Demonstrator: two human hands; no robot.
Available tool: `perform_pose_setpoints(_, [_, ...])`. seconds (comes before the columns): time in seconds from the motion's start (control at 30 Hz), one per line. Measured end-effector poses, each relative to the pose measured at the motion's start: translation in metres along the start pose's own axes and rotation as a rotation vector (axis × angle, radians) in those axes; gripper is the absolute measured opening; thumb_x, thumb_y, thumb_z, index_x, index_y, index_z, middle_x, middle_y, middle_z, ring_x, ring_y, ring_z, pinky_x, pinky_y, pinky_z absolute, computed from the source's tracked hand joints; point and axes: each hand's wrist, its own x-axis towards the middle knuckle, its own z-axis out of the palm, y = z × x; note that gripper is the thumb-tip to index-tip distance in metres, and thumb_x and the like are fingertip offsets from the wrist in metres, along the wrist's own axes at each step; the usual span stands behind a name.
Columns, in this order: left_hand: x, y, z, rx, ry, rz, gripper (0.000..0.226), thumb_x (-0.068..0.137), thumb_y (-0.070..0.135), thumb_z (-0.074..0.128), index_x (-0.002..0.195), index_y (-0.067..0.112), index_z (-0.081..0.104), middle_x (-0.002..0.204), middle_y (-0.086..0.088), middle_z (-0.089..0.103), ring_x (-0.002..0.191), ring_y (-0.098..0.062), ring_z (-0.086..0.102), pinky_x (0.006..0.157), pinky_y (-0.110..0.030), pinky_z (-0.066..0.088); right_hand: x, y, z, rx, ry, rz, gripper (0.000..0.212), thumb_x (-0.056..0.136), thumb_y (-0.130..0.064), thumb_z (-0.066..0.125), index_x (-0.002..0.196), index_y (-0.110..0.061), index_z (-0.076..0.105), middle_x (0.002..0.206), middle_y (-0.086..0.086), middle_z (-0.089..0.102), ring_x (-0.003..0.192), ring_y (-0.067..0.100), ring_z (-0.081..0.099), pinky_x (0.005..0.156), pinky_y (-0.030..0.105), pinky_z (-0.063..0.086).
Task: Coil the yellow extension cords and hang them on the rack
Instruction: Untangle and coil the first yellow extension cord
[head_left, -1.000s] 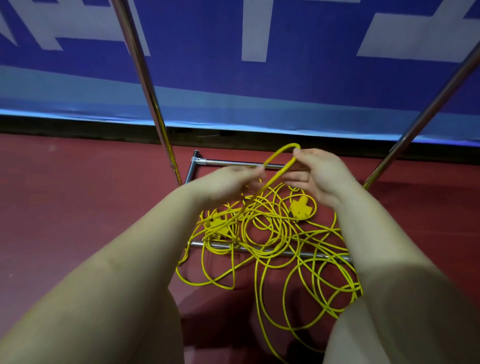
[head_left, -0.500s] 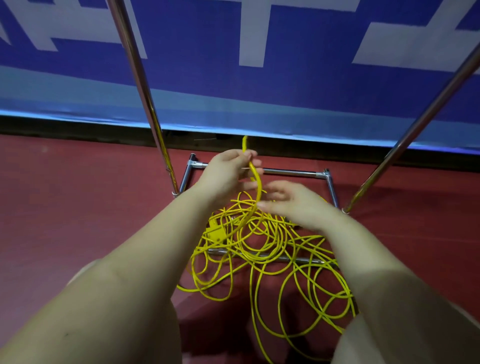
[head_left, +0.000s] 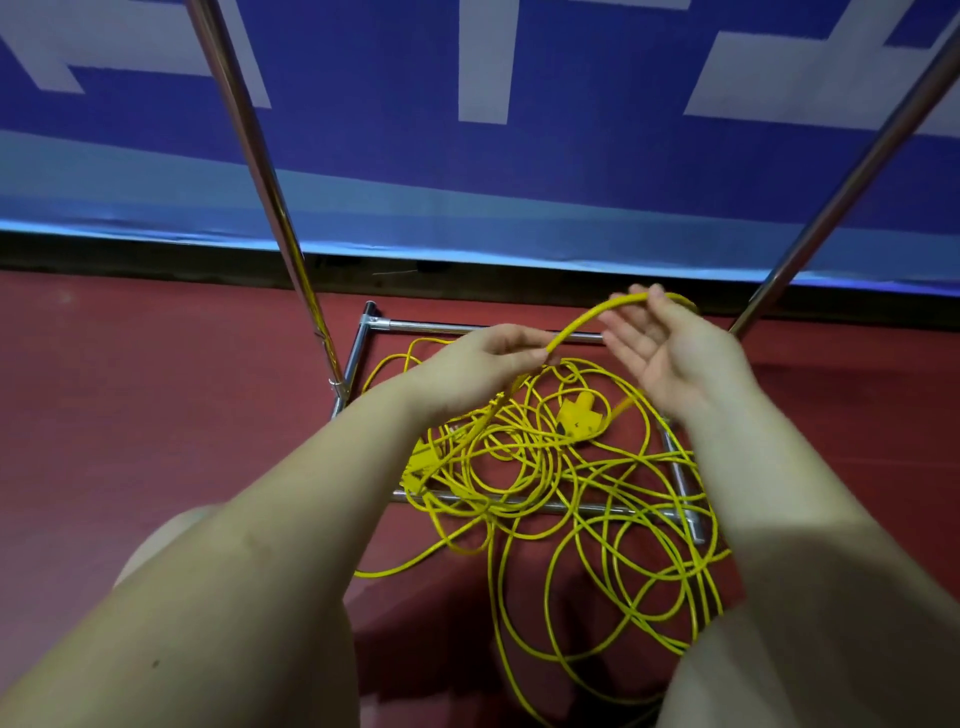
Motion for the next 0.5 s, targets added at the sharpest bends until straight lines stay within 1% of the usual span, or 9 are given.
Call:
perform_pose_setpoints(0.07, [0.000,-0.007,-0.002,0.237,-0.004,-0.014,0.017,0.097,0.020,0.052,0.113,0.018,0.058,0.096,0.005,0.063,0.082,-0.005,0.055,0.077,-0.014,0.042,0.001,-0.005,0.000,0.124,-0.004,-0.011,0.023,0.100,-0.022,0.040,0.086,-0.015,0.057,0.062,-0.003,0.071,0.061,0.009,0.070,0.059,0.021,0.057])
perform_pose_setpoints(0.13, [0.001,-0.017,-0.001,0.460,-0.006,-0.045,0.022,0.097,0.023,0.052,0.114,0.010,0.059,0.097,-0.004,0.062,0.084,-0.013,0.053,0.075,-0.024,0.042,0.000,-0.008,0.003,0.191,-0.026,-0.034,0.024,0.100,-0.022,0.041,0.086,-0.014,0.059,0.065,-0.001,0.071,0.064,0.010,0.071,0.061,0.022,0.058])
perform_pose_setpoints(0.2, [0.003,-0.021,0.000,0.471,0.039,-0.072,0.019,0.099,0.021,0.048,0.107,0.009,0.061,0.092,-0.007,0.061,0.080,-0.018,0.053,0.073,-0.029,0.043,0.002,-0.007,0.006,0.175,-0.071,-0.058,0.022,0.099,-0.023,0.041,0.092,-0.013,0.059,0.074,0.001,0.073,0.071,0.011,0.071,0.064,0.024,0.058])
perform_pose_setpoints(0.27, [0.004,-0.018,-0.003,0.251,0.134,-0.083,0.016,0.100,0.016,0.044,0.095,0.014,0.059,0.082,-0.004,0.060,0.077,-0.019,0.057,0.070,-0.032,0.049,0.004,-0.001,0.009,-0.009,-0.122,-0.073,0.018,0.098,-0.023,0.043,0.105,-0.011,0.055,0.090,0.004,0.070,0.084,0.015,0.070,0.072,0.027,0.057])
perform_pose_setpoints(0.3, [0.005,-0.015,-0.005,0.118,0.189,-0.075,0.017,0.100,0.014,0.043,0.091,0.016,0.057,0.078,-0.002,0.059,0.074,-0.018,0.059,0.067,-0.030,0.051,0.004,0.005,0.010,-0.200,-0.153,-0.079,0.020,0.097,-0.022,0.046,0.112,-0.012,0.054,0.098,0.005,0.067,0.091,0.017,0.068,0.077,0.027,0.054])
perform_pose_setpoints(0.37, [0.003,-0.004,-0.009,-0.154,0.268,-0.045,0.019,0.101,0.013,0.041,0.087,0.016,0.054,0.075,-0.002,0.058,0.068,-0.014,0.061,0.062,-0.026,0.053,0.000,0.022,0.010,-0.714,-0.267,-0.063,0.032,0.090,-0.020,0.057,0.122,-0.012,0.054,0.107,0.005,0.065,0.101,0.018,0.063,0.081,0.025,0.048])
perform_pose_setpoints(0.4, [0.002,0.001,-0.009,-0.289,0.289,-0.029,0.020,0.101,0.013,0.041,0.087,0.015,0.054,0.075,-0.002,0.058,0.066,-0.012,0.063,0.061,-0.026,0.054,-0.002,0.032,0.010,-0.962,-0.368,-0.034,0.036,0.087,-0.021,0.063,0.121,-0.011,0.056,0.109,0.006,0.066,0.101,0.017,0.062,0.082,0.025,0.047])
perform_pose_setpoints(0.43, [0.001,0.005,-0.010,-0.403,0.306,-0.013,0.020,0.101,0.013,0.040,0.087,0.013,0.054,0.075,-0.002,0.058,0.063,-0.010,0.064,0.060,-0.026,0.055,-0.004,0.042,0.011,-1.149,-0.475,-0.001,0.033,0.085,-0.021,0.066,0.116,-0.011,0.059,0.107,0.008,0.067,0.099,0.016,0.062,0.083,0.027,0.046])
perform_pose_setpoints(0.5, [-0.001,0.012,-0.015,-0.582,0.341,0.001,0.018,0.101,0.012,0.040,0.088,0.012,0.053,0.076,-0.002,0.058,0.061,-0.008,0.067,0.054,-0.023,0.056,-0.007,0.056,0.014,-1.303,-0.572,-0.014,0.018,0.088,-0.019,0.063,0.103,-0.011,0.060,0.103,0.013,0.069,0.097,0.023,0.065,0.087,0.033,0.048])
